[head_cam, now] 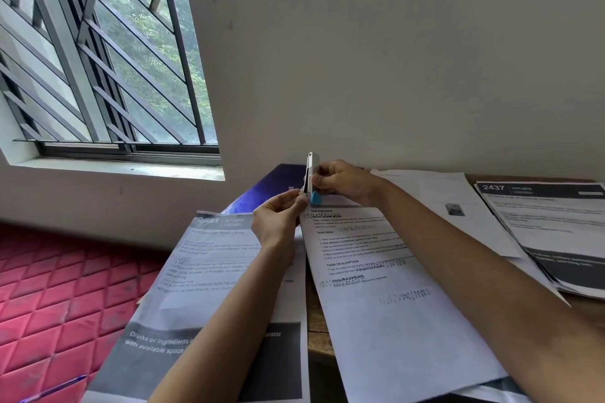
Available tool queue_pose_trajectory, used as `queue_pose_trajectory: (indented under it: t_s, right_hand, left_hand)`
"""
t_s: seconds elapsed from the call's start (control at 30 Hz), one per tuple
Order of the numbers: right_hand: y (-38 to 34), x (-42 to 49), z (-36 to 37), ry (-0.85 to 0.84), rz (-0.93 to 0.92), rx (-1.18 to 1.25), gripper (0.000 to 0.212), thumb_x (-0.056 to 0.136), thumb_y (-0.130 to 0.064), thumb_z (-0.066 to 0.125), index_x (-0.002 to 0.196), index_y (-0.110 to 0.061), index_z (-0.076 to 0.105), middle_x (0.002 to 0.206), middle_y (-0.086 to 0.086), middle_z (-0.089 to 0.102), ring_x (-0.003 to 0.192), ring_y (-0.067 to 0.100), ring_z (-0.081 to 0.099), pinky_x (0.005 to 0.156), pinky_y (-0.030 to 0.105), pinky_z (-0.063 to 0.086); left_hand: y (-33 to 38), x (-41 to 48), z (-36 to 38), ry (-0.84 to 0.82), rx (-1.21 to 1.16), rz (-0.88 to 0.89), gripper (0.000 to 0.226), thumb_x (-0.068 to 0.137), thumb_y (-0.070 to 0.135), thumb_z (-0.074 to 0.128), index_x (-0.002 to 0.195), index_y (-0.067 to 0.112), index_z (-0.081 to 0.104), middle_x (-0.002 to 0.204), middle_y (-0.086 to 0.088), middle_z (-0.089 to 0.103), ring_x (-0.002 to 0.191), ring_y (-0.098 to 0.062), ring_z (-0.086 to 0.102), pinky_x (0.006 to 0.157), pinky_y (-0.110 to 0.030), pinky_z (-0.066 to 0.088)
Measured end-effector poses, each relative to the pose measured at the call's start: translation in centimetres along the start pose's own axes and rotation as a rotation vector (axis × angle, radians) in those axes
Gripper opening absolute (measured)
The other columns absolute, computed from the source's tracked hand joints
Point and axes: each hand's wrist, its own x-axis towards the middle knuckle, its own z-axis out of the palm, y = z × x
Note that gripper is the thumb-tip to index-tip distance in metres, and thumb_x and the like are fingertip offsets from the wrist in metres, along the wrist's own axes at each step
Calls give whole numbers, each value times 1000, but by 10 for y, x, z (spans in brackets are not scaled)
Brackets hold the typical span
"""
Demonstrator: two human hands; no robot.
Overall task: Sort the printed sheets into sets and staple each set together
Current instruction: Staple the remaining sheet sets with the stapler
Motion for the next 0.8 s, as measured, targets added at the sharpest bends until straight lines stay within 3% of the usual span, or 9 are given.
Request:
queue_pose_trajectory:
  t_s: [0.13,0.27,0.4,0.6,0.73,0.8]
  right_hand:
    - [1,1,0,17,0,40,15,99,-12,49,108,-5,58,105,11,66,96,16,65,87,23,52]
    - [2,-1,1,35,8,14,17,99,-12,48,111,-4,57,107,12,64,95,15,63,85,20,52]
    - [3,-1,2,14,23,7,17,99,-13,48,113,-6,56,109,11,64,100,18,63,94,26,50]
    - [0,-2,4,-2,18,28,13,99,-13,47,105,-9,58,108,12,65,100,19,63,94,28,50]
    - [0,-3,6,21,14,25,13,99,-13,47,107,-7,56,101,8,65,93,15,63,86,21,52]
    - [2,-3,6,27,11,30,15,99,-11,48,110,-4,56,103,11,65,96,19,62,90,25,51]
  left_hand:
    - [-3,6,-2,-3,-42,-34,29,77,15,80,102,4,73,92,-12,74,84,-23,72,67,-25,59]
    - [-6,10,-3,-25,-27,-71,19,84,13,74,100,4,73,93,-16,73,80,-23,72,67,-27,58]
    - [-2,6,-2,-10,-16,-49,12,85,7,72,97,4,72,85,-11,72,69,-15,70,59,-21,57]
    - [1,3,-2,-12,-1,-44,3,85,9,72,87,11,71,89,-12,73,73,-16,71,61,-22,58]
    - [-4,5,-2,-38,111,7,16,83,32,75,90,17,73,88,-6,75,83,-20,72,74,-33,60]
    - [-4,4,-2,-56,236,92,23,76,41,80,87,22,76,82,2,75,83,-16,72,79,-34,59]
